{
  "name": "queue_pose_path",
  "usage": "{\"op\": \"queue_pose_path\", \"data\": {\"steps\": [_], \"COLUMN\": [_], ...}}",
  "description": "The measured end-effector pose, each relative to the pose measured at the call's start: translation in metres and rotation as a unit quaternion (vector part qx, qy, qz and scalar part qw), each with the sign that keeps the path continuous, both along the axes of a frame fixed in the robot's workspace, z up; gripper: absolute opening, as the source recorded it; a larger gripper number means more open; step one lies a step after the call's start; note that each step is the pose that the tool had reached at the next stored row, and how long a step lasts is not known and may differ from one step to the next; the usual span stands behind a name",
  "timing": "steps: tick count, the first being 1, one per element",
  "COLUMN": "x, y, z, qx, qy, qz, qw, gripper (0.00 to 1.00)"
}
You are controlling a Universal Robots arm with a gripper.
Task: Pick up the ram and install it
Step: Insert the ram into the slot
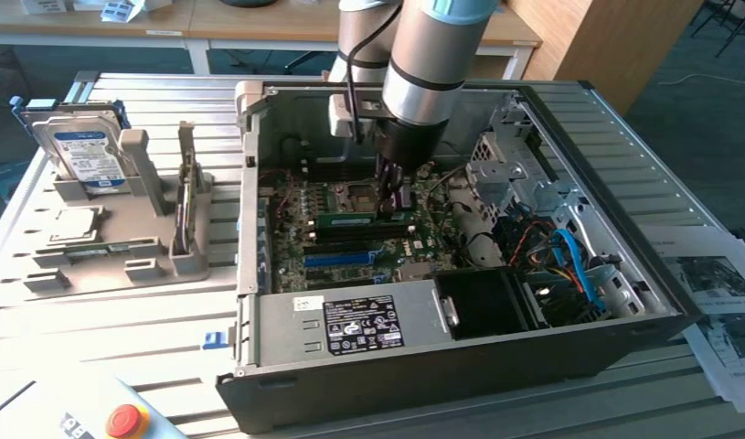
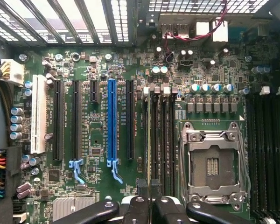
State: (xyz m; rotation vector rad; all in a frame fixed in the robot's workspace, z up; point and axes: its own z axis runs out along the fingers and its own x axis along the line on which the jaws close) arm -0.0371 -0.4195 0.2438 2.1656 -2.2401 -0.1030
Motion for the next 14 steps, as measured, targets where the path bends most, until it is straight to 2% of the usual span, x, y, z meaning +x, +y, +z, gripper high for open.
{"op": "queue_pose_path", "data": {"steps": [14], "x": [0.0], "y": [0.0], "z": [-0.0023], "qx": [-0.0001], "qy": [0.0], "qz": [0.007], "qw": [1.0], "gripper": [0.12]}}
